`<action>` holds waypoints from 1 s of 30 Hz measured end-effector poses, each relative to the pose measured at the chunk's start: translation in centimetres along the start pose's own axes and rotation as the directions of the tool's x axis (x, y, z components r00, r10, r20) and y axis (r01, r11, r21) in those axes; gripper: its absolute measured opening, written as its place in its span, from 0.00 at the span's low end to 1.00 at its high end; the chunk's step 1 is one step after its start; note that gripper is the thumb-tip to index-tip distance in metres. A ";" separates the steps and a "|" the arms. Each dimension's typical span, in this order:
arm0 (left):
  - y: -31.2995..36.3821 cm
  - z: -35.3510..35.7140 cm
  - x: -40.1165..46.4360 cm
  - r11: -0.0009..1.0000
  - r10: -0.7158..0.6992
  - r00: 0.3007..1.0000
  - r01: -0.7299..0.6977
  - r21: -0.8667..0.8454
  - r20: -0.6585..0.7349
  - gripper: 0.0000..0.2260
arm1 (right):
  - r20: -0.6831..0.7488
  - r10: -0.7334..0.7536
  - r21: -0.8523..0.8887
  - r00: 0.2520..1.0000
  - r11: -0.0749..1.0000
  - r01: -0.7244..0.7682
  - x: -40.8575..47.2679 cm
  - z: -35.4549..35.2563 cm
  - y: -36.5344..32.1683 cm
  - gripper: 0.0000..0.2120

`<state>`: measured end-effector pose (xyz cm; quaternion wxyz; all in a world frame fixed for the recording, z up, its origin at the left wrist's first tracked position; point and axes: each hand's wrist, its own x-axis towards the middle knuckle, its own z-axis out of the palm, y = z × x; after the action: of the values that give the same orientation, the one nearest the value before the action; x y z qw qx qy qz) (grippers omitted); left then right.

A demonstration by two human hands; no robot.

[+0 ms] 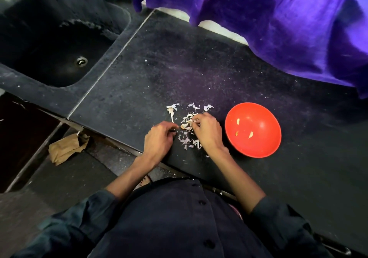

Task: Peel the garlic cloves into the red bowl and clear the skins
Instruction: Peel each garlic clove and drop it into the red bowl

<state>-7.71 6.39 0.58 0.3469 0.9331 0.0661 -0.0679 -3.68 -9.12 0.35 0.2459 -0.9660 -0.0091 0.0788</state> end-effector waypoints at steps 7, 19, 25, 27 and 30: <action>-0.6 -0.5 0.2 0.998 0.026 1.000 -0.027 -0.060 -0.009 0.10 | 0.014 0.035 -0.088 0.999 0.996 -0.034 0.3 0.6 -0.6 0.07; -0.2 -0.1 0.5 0.927 0.025 0.993 0.019 -0.375 0.113 0.06 | -0.085 0.053 0.248 0.995 0.968 -0.031 -1.1 -0.3 0.7 0.04; 1.9 -1.0 0.1 0.438 -0.068 0.936 0.338 -0.833 0.344 0.13 | -0.086 0.002 0.562 0.996 0.825 0.047 -3.8 -0.8 0.2 0.09; 2.3 -0.8 0.1 0.402 -0.069 0.929 0.360 -0.842 0.364 0.15 | -0.114 -0.026 0.568 0.993 0.819 0.087 -4.7 -1.0 0.2 0.09; 2.6 -0.5 -0.1 0.382 -0.075 0.929 0.362 -0.850 0.362 0.12 | -0.130 -0.033 0.608 0.991 0.787 0.106 -5.5 -1.2 0.2 0.09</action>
<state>-7.29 4.75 2.60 0.7881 0.5604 0.1690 -0.1903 -8.89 -10.15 2.08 0.5489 -0.8358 -0.0048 0.0140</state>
